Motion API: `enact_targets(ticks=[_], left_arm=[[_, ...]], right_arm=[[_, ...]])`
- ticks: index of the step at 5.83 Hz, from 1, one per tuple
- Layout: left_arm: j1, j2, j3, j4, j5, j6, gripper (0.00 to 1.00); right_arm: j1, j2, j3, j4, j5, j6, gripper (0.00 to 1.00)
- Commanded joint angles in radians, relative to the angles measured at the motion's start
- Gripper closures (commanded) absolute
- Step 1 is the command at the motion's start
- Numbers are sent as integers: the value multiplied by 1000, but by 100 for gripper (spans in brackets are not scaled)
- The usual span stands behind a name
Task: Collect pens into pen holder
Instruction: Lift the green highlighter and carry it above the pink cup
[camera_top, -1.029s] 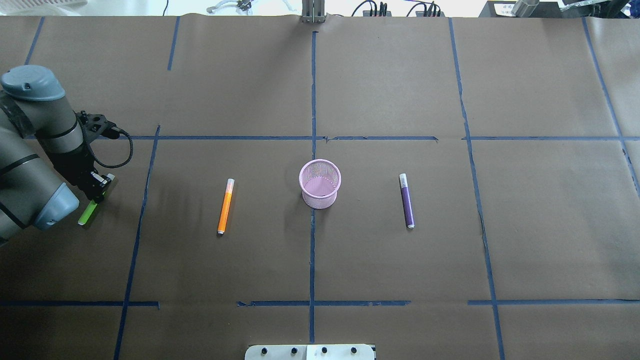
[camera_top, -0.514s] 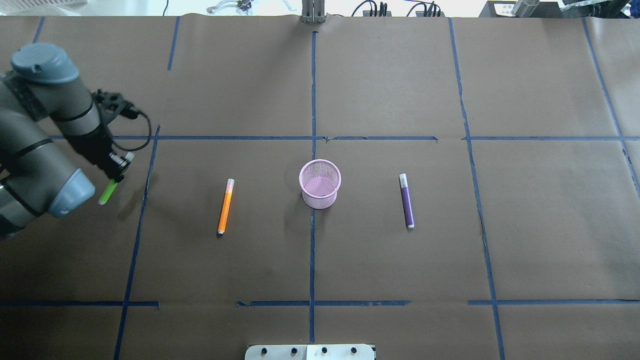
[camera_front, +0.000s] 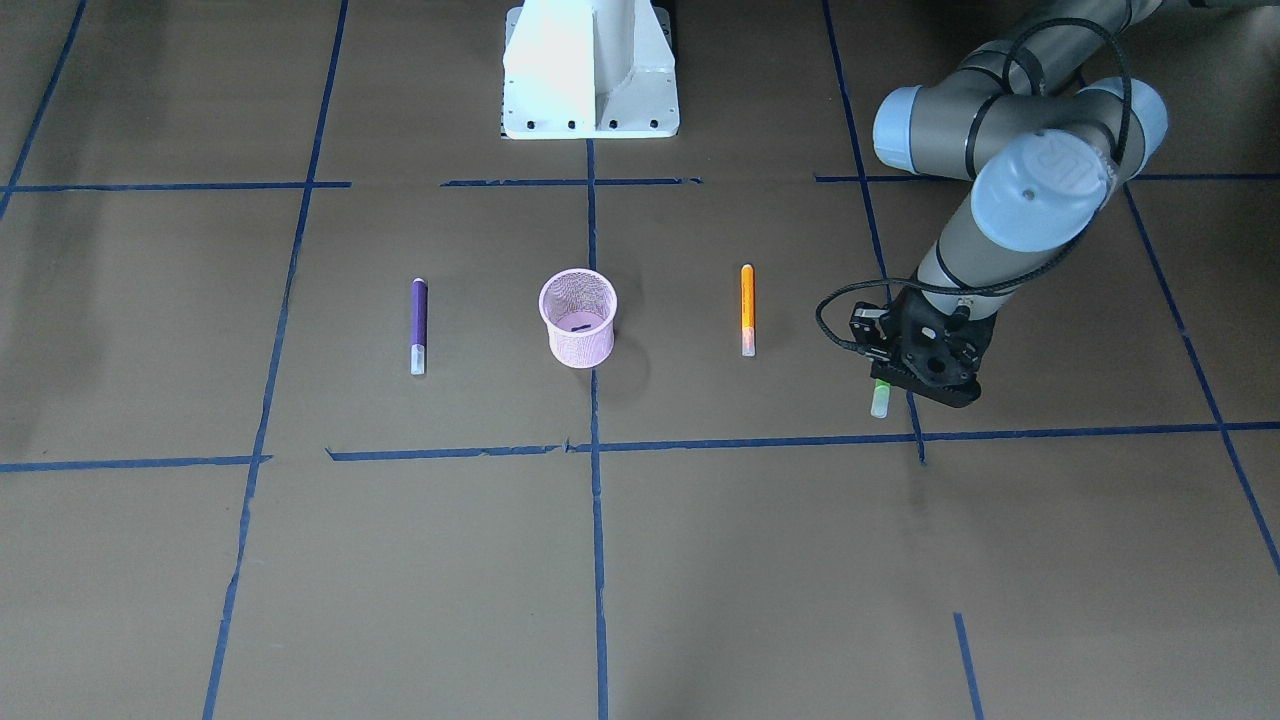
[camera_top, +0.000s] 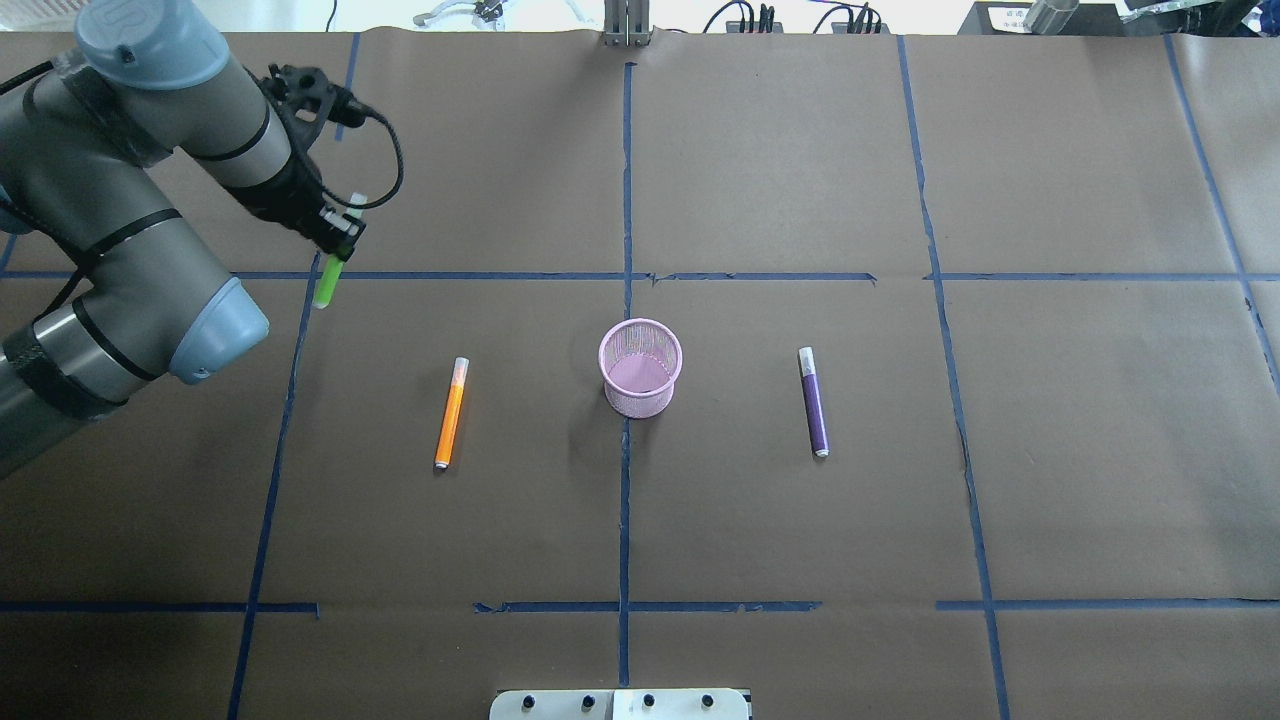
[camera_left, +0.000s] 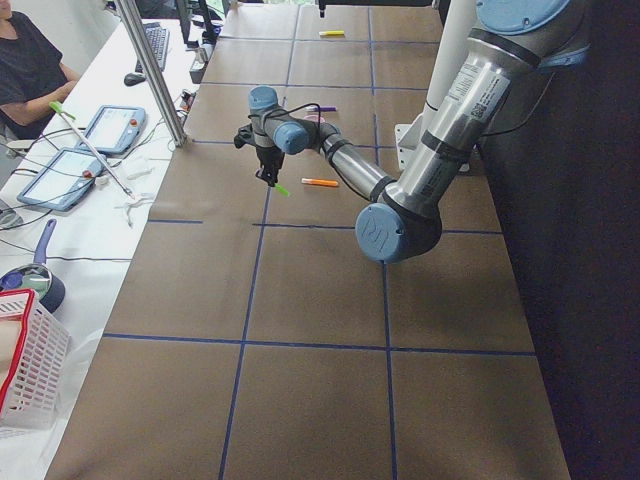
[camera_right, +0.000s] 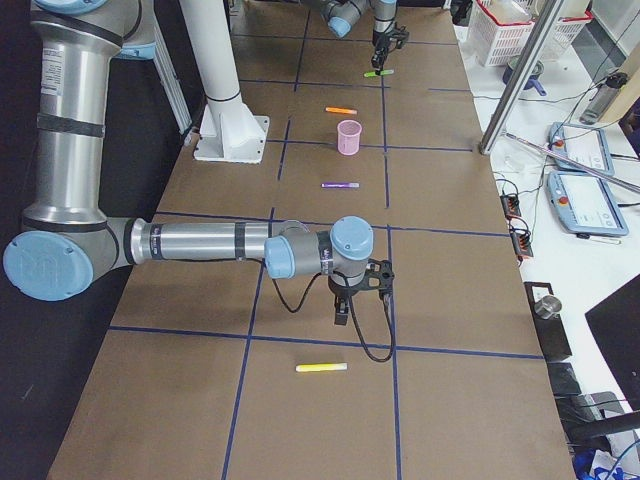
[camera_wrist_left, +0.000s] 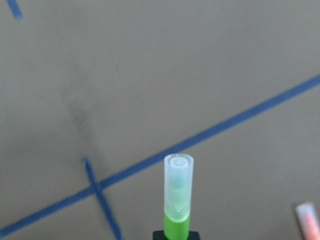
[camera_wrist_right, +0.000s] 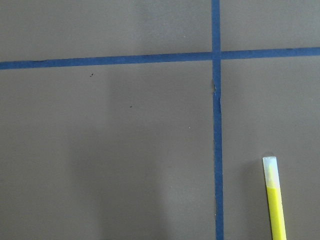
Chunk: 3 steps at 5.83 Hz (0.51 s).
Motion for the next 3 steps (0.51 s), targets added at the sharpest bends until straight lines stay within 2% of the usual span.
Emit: enact_targets(ticks=[1, 3], left_arm=[[11, -30, -6, -174, 85, -150, 100], [46, -61, -17, -276, 230, -183, 100]], right_arm=[[0, 3, -2, 0, 0, -1, 0], [0, 4, -2, 0, 0, -1, 0]])
